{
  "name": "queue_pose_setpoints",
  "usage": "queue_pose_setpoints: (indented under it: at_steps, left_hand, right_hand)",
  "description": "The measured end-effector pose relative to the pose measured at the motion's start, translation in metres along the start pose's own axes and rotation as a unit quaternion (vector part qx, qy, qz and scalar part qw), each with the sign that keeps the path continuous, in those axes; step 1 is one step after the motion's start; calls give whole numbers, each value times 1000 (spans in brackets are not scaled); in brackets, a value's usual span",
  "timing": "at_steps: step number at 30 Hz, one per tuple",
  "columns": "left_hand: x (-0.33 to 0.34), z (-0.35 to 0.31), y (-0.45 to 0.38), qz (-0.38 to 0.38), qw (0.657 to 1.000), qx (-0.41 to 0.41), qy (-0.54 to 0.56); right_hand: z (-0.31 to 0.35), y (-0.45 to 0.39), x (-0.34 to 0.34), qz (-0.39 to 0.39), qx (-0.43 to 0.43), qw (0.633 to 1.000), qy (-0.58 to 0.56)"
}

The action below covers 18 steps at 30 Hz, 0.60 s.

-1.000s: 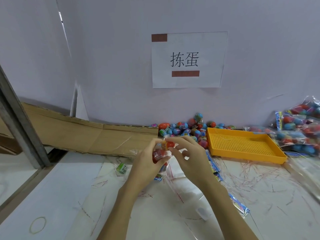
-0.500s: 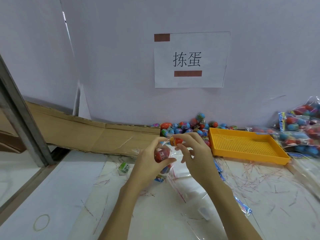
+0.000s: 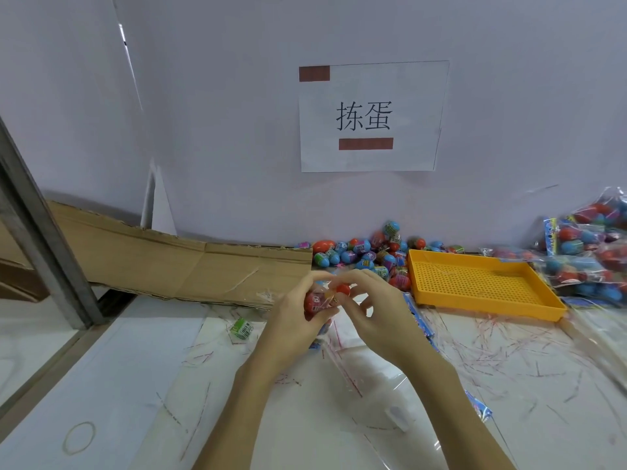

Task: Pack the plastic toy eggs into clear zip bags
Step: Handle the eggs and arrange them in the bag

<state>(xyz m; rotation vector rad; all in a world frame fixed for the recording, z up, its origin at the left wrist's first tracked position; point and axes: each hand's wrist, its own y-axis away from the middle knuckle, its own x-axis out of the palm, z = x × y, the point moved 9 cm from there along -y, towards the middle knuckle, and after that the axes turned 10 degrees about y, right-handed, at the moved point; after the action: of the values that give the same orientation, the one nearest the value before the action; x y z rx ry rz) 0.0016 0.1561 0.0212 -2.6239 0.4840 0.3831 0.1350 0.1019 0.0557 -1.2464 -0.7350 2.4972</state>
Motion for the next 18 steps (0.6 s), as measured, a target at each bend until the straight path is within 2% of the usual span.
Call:
queue_pose_setpoints:
  at_steps: [3,6,11,18]
  left_hand:
    - [2,-3,0,8,1000,-10,8]
    - [-3,-6,2,-15,1000,-12,5]
    - [-5,-6,3,-35,998,-21,46]
    - [-6,-1,2,-42,983,-83,158]
  right_hand:
    - [0,0,7,11,6,999,40]
    - [-2,1,10,26,19,997,63]
    - [-4,0,-1,-2,46,998,45]
    - [1,2,-6,-54,37,996,60]
